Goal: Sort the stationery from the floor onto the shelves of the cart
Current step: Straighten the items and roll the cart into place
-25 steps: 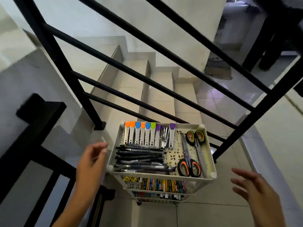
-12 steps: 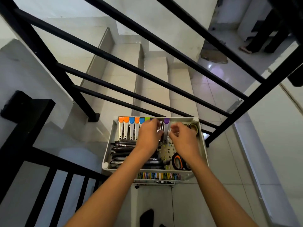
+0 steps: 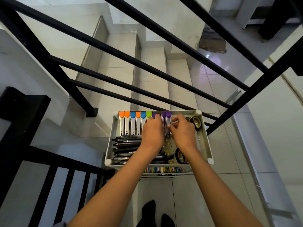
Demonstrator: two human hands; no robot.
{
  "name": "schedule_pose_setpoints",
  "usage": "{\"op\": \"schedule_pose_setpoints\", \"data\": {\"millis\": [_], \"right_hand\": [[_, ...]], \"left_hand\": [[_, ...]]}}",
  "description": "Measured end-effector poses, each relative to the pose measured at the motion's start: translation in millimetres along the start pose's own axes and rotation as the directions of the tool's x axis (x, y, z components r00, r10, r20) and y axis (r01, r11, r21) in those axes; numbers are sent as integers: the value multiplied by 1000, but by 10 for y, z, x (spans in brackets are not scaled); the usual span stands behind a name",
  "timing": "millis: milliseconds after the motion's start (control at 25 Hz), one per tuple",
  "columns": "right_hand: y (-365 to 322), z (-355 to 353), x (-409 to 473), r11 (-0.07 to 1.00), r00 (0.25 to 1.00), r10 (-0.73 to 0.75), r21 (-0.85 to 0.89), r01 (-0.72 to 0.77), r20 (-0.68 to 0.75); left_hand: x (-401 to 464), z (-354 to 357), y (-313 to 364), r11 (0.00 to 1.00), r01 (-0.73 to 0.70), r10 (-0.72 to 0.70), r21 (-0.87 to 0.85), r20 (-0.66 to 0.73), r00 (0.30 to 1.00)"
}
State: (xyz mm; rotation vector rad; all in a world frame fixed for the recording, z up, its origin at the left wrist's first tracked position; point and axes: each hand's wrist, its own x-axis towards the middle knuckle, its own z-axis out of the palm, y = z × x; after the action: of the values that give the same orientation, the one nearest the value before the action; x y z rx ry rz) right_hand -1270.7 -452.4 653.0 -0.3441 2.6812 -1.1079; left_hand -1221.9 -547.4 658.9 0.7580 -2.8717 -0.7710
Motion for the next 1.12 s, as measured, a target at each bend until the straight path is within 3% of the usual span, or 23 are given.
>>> {"op": "schedule_pose_setpoints", "data": {"millis": [480, 640, 760, 960, 1040, 1120], "right_hand": [[39, 15, -28, 1000, 1000, -10, 21, 9, 26], [22, 81, 0, 1000, 999, -3, 24, 2, 39], [-22, 89, -15, 999, 999, -8, 33, 7, 47], [-52, -72, -76, 997, 998, -22, 81, 17, 63], [-42, -206, -142, 994, 998, -40, 102, 35, 53], [12, -359, -255, 995, 997, -72, 70, 70, 25]], "left_hand": [[-33, 8, -2, 998, -56, 55, 34, 18, 998], [-41, -25, -74, 997, -65, 65, -29, -15, 998], [-87, -151, -67, 992, -85, 72, -98, -123, 990], [-357, -585, -457, 990, 21, -73, -141, -377, 923], [-465, -670, -759, 976, 144, -194, -162, -350, 917], [-579, -674, -979, 935, 265, -320, -238, -236, 917]]}}
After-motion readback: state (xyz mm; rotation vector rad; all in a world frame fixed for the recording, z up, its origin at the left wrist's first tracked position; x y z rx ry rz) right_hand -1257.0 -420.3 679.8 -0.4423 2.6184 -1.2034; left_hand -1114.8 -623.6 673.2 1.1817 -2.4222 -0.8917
